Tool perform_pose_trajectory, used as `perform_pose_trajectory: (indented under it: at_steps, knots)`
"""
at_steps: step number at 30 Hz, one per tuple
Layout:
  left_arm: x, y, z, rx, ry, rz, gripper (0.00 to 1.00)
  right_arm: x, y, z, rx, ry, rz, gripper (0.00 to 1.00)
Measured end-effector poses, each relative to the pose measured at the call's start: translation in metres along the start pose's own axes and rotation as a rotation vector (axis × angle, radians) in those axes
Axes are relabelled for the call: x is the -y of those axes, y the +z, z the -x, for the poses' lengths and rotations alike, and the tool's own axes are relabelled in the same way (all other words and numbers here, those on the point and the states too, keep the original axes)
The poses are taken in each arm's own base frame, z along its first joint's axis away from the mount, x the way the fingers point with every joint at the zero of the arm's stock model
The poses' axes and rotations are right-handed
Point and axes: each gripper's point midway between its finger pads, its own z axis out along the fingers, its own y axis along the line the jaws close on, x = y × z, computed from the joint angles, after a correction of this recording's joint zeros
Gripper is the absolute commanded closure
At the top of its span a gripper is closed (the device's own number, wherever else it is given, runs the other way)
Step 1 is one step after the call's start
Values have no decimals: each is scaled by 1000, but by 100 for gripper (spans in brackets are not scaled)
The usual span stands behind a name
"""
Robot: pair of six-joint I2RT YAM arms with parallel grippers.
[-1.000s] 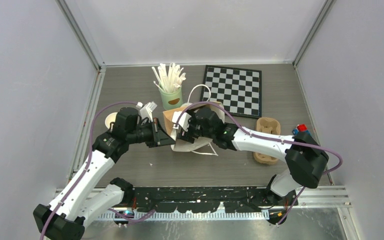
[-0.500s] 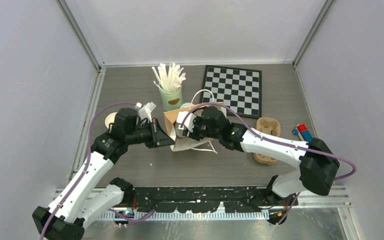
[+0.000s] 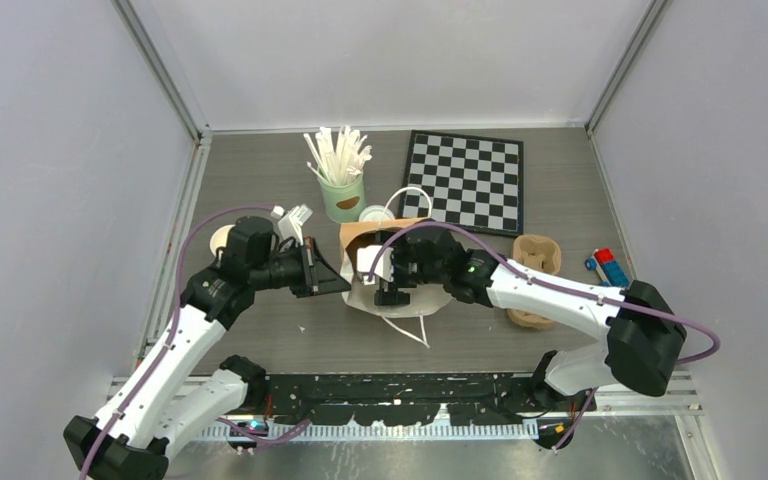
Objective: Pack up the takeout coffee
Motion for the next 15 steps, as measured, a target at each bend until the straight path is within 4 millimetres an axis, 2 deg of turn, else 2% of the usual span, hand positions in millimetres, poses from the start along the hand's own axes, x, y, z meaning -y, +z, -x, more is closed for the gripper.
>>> perform_pose_trajectory:
  at_steps: [7,15]
  knots:
    - [3,-2,-2,-6,4,-16,100,-4,6,-12,-32,-178,53,3]
    - [4,-2,-3,-11,4,-21,100,3,12,-19,-48,-343,44,2]
